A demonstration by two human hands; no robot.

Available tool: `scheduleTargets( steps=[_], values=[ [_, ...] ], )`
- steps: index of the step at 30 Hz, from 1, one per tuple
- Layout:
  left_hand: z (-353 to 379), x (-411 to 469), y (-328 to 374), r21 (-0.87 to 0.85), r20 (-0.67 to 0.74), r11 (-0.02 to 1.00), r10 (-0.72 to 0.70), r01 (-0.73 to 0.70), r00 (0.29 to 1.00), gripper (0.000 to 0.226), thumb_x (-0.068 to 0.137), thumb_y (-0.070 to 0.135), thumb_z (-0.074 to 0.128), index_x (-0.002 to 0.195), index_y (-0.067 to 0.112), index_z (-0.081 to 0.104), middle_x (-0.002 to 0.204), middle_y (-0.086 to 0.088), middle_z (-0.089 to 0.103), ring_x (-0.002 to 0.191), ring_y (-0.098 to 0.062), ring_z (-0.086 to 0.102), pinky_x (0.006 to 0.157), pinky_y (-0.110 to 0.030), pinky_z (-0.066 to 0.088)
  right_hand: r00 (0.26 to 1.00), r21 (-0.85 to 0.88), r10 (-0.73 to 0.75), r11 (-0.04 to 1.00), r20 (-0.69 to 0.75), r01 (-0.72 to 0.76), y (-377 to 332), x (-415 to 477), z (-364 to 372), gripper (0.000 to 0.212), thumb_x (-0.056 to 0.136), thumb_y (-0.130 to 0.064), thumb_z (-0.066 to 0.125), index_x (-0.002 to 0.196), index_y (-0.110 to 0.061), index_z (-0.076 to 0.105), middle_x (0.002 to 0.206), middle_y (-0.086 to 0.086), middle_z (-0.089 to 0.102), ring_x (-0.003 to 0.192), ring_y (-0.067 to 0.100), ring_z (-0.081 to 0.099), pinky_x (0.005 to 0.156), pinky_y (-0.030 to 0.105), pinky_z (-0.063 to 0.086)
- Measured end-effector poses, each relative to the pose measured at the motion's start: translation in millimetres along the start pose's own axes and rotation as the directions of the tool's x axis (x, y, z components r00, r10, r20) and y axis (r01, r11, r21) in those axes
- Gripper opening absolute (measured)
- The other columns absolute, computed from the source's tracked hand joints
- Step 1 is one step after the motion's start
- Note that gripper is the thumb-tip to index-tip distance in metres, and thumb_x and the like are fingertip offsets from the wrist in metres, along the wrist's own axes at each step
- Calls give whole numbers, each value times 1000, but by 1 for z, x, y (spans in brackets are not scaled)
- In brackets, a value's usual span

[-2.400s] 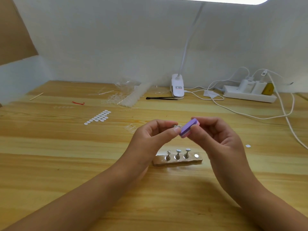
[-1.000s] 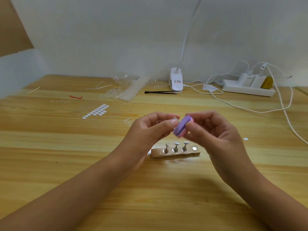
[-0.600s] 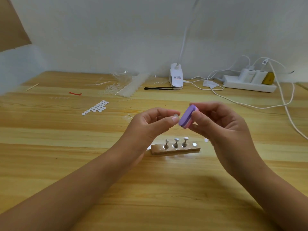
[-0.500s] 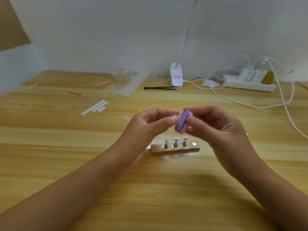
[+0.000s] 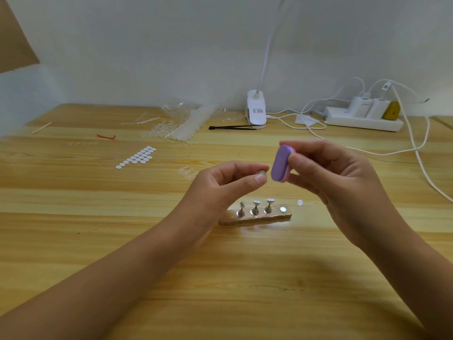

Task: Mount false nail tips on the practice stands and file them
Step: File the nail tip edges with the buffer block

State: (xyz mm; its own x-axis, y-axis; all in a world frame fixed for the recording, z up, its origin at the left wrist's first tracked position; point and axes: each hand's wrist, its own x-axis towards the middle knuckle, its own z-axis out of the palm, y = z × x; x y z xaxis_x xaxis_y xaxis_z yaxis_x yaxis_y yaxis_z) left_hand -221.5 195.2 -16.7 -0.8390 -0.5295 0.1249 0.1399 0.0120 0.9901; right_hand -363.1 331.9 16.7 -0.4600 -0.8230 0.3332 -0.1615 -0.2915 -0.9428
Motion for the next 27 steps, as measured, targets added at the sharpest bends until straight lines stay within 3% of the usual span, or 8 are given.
scheduleTargets(
  steps=[2, 6, 10, 12, 16, 18, 23, 27],
  values=[
    [0, -1, 1, -4, 15, 1000, 4, -4, 1000, 28, 84, 27, 69, 110, 18, 75, 110, -3, 75, 112, -15, 66, 107, -36, 43, 994, -59, 71, 996, 85, -66, 1, -1, 2, 33, 77, -28, 69, 107, -14, 71, 97, 6, 75, 91, 18, 72, 79, 21, 55],
    [0, -1, 2, -7, 6, 1000, -3, 3, 1000, 28, 85, 30, 69, 110, 20, 75, 112, -1, 74, 112, -12, 65, 110, -40, 41, 999, 33, 29, 999, -35, -28, 6, -2, 5, 32, 75, -29, 71, 102, -14, 70, 91, 5, 76, 87, 17, 72, 80, 25, 56],
    [-1, -2, 4, -18, -2, 1000, 9, -9, 1000, 29, 86, 29, 67, 112, 16, 74, 113, -6, 73, 116, -20, 64, 112, -45, 40, 996, 24, 72, 997, 61, -73, 9, -4, 10, 27, 77, -25, 71, 101, -13, 70, 95, 7, 75, 90, 20, 73, 79, 24, 56],
    [-1, -1, 3, -18, -21, 1000, 10, -11, 1000, 31, 85, 29, 67, 111, 15, 74, 112, -6, 74, 115, -21, 64, 112, -45, 41, 998, 56, 54, 997, 12, -54, 10, -4, 10, 25, 77, -24, 71, 100, -14, 71, 96, 9, 75, 91, 22, 72, 80, 25, 56],
    [0, 0, 2, -21, -52, 1000, 10, -11, 999, 29, 82, 27, 69, 107, 15, 75, 110, -7, 74, 112, -22, 66, 110, -45, 42, 995, 54, 78, 995, 64, -82, 10, -4, 12, 22, 76, -23, 72, 97, -14, 71, 95, 9, 75, 89, 21, 73, 79, 25, 57],
    [0, 0, 2, -14, -42, 1000, 13, -14, 999, 29, 82, 27, 69, 108, 14, 75, 109, -7, 74, 110, -19, 66, 108, -40, 44, 998, 84, 57, 995, 15, -58, 10, -4, 10, 22, 76, -24, 72, 96, -15, 71, 94, 9, 75, 90, 22, 73, 79, 26, 57],
    [0, 0, 4, -34, -40, 999, 25, -27, 999, 30, 80, 26, 70, 107, 12, 73, 108, -8, 75, 106, -16, 68, 101, -31, 48, 996, 93, 65, 993, 56, -70, 7, -4, 10, 26, 72, -26, 74, 94, -13, 71, 93, 10, 75, 88, 22, 73, 78, 25, 57],
    [-1, 0, 5, -52, -66, 998, 18, -22, 998, 28, 80, 26, 70, 104, 14, 74, 110, -12, 73, 110, -25, 66, 107, -40, 46, 994, 82, 82, 993, 77, -88, 8, -5, 13, 28, 71, -26, 75, 94, -12, 69, 93, 10, 75, 88, 23, 73, 78, 27, 57]
  ],
)
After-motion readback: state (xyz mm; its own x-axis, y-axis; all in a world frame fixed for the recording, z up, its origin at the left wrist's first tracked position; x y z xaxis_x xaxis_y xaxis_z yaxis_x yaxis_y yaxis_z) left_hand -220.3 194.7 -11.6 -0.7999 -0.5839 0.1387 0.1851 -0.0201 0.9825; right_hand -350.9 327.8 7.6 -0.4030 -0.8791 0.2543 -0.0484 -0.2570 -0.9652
